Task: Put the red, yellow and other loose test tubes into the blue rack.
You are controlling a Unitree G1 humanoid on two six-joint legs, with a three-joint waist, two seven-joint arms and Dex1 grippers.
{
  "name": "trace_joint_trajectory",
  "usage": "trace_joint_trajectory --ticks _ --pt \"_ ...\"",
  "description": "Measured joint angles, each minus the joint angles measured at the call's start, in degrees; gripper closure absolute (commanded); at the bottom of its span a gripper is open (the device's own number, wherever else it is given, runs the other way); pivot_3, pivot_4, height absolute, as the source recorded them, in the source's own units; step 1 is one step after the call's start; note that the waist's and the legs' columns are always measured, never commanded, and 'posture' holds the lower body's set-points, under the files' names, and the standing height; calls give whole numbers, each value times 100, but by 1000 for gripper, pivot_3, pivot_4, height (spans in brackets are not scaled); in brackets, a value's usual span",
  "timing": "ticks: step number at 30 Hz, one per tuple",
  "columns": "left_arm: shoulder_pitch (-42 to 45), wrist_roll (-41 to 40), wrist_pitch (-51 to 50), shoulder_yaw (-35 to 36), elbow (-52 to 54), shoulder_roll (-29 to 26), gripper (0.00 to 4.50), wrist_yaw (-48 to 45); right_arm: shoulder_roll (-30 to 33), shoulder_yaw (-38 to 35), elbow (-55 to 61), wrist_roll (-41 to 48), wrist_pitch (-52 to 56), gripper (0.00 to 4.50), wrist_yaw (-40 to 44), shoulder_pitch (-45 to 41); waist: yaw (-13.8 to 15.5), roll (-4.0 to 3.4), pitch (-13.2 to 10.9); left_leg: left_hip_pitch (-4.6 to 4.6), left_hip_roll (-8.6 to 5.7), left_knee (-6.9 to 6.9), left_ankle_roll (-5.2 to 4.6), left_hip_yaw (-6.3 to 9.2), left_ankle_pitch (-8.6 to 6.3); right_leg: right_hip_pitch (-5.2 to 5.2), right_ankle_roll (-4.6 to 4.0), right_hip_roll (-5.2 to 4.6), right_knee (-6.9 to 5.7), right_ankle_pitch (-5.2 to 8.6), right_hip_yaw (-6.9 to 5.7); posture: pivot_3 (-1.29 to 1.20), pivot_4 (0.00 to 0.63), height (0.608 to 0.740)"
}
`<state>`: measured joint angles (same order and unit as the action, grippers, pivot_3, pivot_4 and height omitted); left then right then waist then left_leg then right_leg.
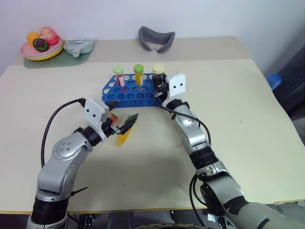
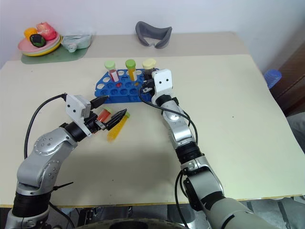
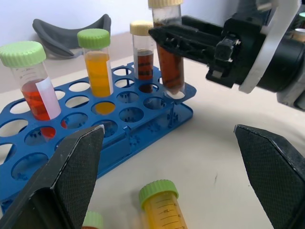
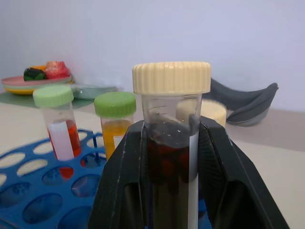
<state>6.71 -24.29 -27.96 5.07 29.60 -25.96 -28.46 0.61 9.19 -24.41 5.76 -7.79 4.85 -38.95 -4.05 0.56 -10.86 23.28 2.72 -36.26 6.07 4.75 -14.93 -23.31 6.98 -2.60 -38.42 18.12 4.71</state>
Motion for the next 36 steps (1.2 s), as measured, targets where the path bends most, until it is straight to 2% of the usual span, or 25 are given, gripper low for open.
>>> trace_joint_trajectory --ticks 7,14,15,20,25,31,36 --pt "-134 6 62 -2 12 9 0 14 -114 -148 -280 -101 -126 3702 106 -115 -7 0 0 -2 0 2 24 0 13 0 0 0 -2 0 0 0 150 740" --pt "-318 5 112 -2 12 16 0 31 -140 -304 -155 -50 -138 130 340 -73 -8 0 0 -2 0 1 23 0 13 0 0 0 -4 0 1 0 150 740" --pt "-333 5 108 -2 12 16 0 36 -140 -320 -54 -50 -131 18 339 -62 -6 0 0 -2 0 1 23 0 13 0 0 0 -5 0 1 0 150 740" --pt "-190 92 -236 -101 81 -235 0 121 156 -409 1040 64 257 18 635 68 16 0 0 0 -1 0 12 4 6 1 0 0 -4 0 -1 0 150 740" --pt "571 315 -1216 -414 327 -725 0 356 1402 -477 2433 543 1208 18 1829 512 60 0 0 -1 -5 -1 4 6 2 10 1 -3 5 0 -3 0 150 740" --pt "1997 436 -3744 -1252 489 -806 0 976 2945 -458 3673 1317 2287 18 3629 1138 -6 0 -1 -3 -4 -3 -3 8 -1 10 1 4 1 0 0 0 150 740" --pt "3305 -87 -6039 -1781 255 -678 0 1041 3795 -359 4713 1916 2958 18 4667 1440 21 1 -2 0 -5 -15 -5 15 -2 18 2 5 1 1 -4 0 150 740"
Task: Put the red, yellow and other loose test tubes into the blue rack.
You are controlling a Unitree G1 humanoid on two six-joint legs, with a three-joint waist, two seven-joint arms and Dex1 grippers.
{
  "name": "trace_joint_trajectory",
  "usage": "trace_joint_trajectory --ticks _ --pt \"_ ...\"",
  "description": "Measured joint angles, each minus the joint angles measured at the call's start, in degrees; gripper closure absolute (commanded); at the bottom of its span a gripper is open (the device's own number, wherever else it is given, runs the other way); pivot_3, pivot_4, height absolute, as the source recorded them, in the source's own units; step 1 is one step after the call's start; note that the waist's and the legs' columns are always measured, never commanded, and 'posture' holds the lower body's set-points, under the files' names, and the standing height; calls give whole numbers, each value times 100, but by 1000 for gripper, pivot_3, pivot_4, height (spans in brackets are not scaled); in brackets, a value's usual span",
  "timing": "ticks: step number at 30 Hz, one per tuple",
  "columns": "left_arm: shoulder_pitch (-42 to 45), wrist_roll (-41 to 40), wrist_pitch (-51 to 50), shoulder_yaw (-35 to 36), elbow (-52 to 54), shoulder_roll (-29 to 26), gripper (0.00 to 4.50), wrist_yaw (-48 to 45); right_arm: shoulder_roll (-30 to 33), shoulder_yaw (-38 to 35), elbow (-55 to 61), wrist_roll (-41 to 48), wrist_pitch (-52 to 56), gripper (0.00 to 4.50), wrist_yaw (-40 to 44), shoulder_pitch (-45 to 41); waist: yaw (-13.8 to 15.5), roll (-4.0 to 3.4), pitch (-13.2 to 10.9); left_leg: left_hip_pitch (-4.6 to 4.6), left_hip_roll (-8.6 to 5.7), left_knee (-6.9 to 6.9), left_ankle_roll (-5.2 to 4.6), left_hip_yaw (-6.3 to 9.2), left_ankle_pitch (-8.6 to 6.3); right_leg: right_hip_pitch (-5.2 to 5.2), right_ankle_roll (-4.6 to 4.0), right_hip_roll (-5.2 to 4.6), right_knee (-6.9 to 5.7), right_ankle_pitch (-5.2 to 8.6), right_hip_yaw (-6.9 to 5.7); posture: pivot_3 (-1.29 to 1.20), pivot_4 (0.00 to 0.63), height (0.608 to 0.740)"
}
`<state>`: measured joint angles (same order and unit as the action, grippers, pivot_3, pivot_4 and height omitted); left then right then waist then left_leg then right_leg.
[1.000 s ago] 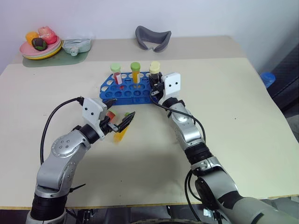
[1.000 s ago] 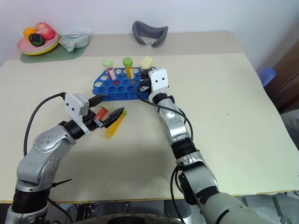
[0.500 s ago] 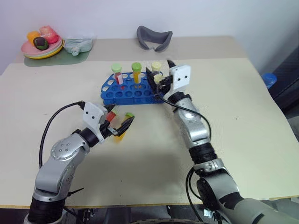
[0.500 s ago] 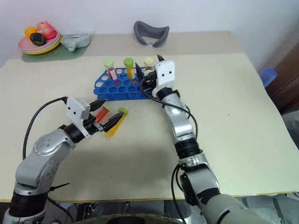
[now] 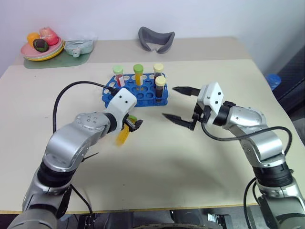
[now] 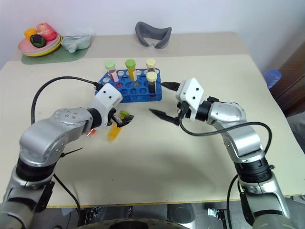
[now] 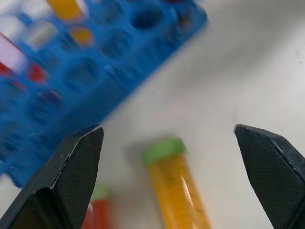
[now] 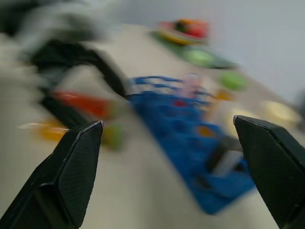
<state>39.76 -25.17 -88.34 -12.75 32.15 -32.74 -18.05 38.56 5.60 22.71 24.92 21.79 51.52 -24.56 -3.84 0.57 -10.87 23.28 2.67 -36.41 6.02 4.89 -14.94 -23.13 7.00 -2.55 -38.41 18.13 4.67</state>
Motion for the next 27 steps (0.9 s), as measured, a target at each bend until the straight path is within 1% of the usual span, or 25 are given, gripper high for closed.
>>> trace_joint_trajectory --ticks 2,4,7,9,17,24,27 --pt "378 -567 -308 -184 -467 -206 0 88 341 -22 332 243 239 18 314 144 -6 0 0 0 0 -8 -9 0 -5 3 0 -1 1 0 0 0 150 740" --pt "604 -1188 -369 -308 -831 -342 0 230 525 -52 505 442 460 18 484 235 -12 1 -1 0 1 -12 -11 0 -6 3 0 -1 0 0 1 0 150 740" --pt "868 -1687 -369 -721 -1120 -448 0 701 560 -68 708 633 663 18 548 274 0 1 -1 1 0 -17 -11 1 -6 4 0 -1 0 0 1 0 150 740" --pt "883 -1937 -369 -892 -1387 -463 0 1042 562 -71 805 680 706 18 545 348 3 2 -1 2 0 -20 -12 1 -7 4 0 -1 0 0 0 0 150 740" --pt "1091 -3249 -367 -885 -2146 -377 0 2319 537 -53 976 674 783 18 441 467 37 2 -1 6 0 -55 -33 1 -19 16 1 -1 -1 0 0 0 150 740" --pt "1285 -3910 -368 -881 -2654 -301 0 3191 489 -18 990 597 766 18 347 568 36 1 0 -1 0 -61 -35 1 -20 24 1 -1 -5 0 0 0 150 740" --pt "1290 -4109 -362 -879 -2709 -303 857 3455 468 9 991 562 758 0 329 573 35 1 0 -2 0 -62 -35 1 -20 25 1 -1 -5 0 0 0 150 740"
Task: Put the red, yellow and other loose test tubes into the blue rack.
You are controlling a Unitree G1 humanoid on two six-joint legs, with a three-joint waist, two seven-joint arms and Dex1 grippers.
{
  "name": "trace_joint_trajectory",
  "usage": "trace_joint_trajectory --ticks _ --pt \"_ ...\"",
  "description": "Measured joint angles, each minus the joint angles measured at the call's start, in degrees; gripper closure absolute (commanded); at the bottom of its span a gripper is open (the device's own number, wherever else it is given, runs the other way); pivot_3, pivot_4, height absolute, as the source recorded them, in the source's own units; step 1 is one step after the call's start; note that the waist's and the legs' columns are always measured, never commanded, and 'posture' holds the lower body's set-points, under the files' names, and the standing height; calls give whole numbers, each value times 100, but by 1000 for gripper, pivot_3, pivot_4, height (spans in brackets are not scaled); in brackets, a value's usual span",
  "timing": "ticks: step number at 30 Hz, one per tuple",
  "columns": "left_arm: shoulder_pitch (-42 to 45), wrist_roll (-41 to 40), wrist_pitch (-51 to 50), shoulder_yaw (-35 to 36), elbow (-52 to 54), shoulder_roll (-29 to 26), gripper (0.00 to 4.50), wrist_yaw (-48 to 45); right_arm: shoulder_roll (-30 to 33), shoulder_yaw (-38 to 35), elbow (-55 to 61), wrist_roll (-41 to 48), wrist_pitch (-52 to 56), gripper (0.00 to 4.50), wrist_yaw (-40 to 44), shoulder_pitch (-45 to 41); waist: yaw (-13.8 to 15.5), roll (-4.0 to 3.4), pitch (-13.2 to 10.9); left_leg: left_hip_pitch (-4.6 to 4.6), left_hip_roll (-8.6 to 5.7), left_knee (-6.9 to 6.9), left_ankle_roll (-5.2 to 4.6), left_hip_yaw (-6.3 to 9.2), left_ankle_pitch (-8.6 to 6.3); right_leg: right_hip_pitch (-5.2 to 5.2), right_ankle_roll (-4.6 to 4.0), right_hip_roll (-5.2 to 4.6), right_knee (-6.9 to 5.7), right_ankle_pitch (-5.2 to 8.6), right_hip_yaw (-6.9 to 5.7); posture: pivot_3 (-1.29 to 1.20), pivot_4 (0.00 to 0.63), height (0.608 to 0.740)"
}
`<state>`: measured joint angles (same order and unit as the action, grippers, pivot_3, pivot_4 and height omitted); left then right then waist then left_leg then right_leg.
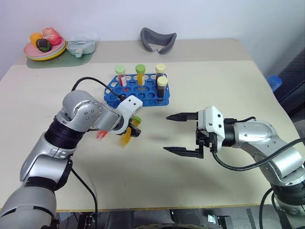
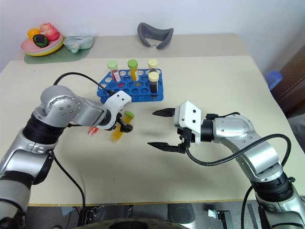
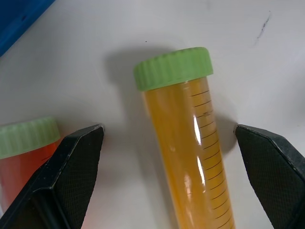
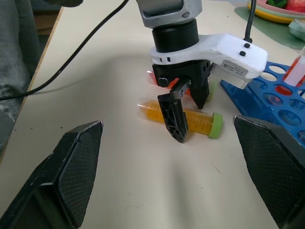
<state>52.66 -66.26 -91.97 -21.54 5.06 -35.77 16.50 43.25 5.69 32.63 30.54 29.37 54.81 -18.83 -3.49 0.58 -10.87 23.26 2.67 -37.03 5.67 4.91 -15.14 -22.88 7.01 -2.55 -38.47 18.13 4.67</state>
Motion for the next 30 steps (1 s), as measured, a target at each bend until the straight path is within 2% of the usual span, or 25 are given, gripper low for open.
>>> trace_joint_trajectory --ticks 3,12,15,16,17,26,30 --pt "9 -137 3 0 -32 0 2258 176 -55 24 0 -5 -4 0 -1 5 -4 0 0 0 0 -1 0 0 0 0 0 0 0 0 0 0 150 740" --pt "9 -423 2 4 -47 0 2258 635 -90 57 0 -48 -54 0 8 5 -7 0 0 0 0 -1 0 0 0 0 0 0 0 0 0 0 150 740" --pt "9 -435 0 -9 -29 -1 3113 661 -99 62 0 -49 -71 0 12 5 -12 0 0 0 0 -1 0 0 0 0 0 0 0 0 0 0 150 740" --pt "9 -434 -2 -9 -29 -5 3571 681 -100 63 0 -49 -82 0 13 5 -13 0 0 0 0 -1 0 0 0 0 0 0 -1 0 0 0 150 740" --pt "9 -433 -2 -9 -29 -9 3723 701 -100 63 0 -49 -93 0 14 5 -14 0 0 0 0 -1 0 0 0 0 0 0 -1 0 0 0 150 740" --pt "4 -369 -7 72 19 -11 3723 745 -100 75 1 -45 -94 0 1 7 -13 0 0 1 -1 -1 1 0 0 -1 0 0 -1 0 0 0 150 740" --pt "-43 52 227 543 658 -76 3723 445 -102 62 39 -21 -26 0 -87 69 12 3 -2 7 -1 -1 13 0 7 -4 0 -1 3 0 -1 0 150 740"
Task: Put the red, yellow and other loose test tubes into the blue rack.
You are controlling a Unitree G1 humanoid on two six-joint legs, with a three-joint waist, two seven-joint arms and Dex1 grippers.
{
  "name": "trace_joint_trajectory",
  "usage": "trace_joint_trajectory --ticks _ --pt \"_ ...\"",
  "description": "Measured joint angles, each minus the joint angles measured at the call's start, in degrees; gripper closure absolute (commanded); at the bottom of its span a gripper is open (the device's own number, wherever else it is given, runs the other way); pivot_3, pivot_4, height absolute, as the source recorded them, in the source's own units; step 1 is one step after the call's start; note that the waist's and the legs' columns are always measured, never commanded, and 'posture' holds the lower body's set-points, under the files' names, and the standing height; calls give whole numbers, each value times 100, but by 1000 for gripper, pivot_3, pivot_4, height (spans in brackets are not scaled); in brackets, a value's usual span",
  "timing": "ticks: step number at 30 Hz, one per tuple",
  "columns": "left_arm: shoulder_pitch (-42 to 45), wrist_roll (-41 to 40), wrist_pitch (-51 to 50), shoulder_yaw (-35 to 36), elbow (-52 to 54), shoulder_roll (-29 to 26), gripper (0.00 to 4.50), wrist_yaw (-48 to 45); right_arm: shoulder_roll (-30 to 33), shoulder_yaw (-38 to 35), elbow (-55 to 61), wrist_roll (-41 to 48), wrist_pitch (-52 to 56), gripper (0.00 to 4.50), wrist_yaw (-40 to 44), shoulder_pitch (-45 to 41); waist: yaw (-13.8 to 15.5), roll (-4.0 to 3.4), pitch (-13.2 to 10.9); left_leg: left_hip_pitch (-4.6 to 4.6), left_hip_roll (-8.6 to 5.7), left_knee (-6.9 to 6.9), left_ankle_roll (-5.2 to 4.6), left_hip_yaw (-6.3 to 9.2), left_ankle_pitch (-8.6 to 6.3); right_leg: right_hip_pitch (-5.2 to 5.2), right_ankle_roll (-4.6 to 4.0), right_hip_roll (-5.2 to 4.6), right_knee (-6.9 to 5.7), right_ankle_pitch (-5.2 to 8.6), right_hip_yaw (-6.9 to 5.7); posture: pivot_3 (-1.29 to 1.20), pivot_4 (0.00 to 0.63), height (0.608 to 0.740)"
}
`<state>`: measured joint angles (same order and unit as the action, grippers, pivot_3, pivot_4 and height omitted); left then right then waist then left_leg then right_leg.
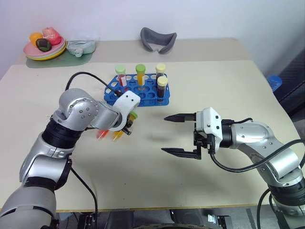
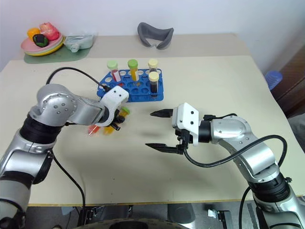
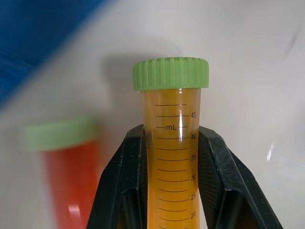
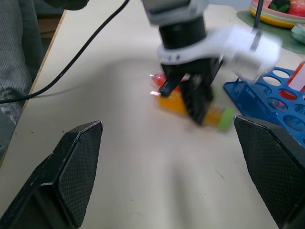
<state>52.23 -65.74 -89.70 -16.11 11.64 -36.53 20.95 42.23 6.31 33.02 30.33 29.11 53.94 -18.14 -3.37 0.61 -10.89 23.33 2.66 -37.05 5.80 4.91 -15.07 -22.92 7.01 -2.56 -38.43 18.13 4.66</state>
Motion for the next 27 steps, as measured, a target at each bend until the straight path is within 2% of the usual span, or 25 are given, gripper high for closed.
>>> trace_joint_trajectory --ticks 4,8,12,14,19,27 --pt "-317 930 1693 675 1064 -219 3723 -889 -24 -127 62 88 178 0 -226 156 41 -1 0 0 1 2 15 -5 8 1 0 -2 7 0 1 0 150 740" --pt "-864 2124 3623 974 1209 111 3723 -1638 -348 -222 53 202 388 0 -630 192 97 -5 4 -3 0 0 13 -9 7 9 0 -3 13 0 1 0 150 740" --pt "-1175 3823 5427 370 618 712 3723 -1829 -602 -207 37 201 524 0 -909 181 139 -3 4 2 -5 -1 3 -11 1 16 2 -8 31 -1 0 0 150 740" --pt "-1370 4386 6244 334 85 1369 3723 -1757 -695 -207 27 201 578 0 -1008 163 154 -3 4 3 -4 -3 -4 -11 -3 15 2 -8 33 -1 -1 0 150 740" --pt "-1643 5297 8020 315 -1236 2355 3723 -1866 -895 -205 24 243 733 0 -1224 124 151 -3 4 3 -4 -3 -15 -10 -9 12 2 -7 30 -1 -2 0 150 740" --pt "-1653 6024 9693 361 -2779 2946 3723 -2321 -946 -202 25 189 758 0 -1429 251 125 -3 4 1 -4 -4 -25 -10 -14 15 3 -7 27 -2 -3 0 150 740"
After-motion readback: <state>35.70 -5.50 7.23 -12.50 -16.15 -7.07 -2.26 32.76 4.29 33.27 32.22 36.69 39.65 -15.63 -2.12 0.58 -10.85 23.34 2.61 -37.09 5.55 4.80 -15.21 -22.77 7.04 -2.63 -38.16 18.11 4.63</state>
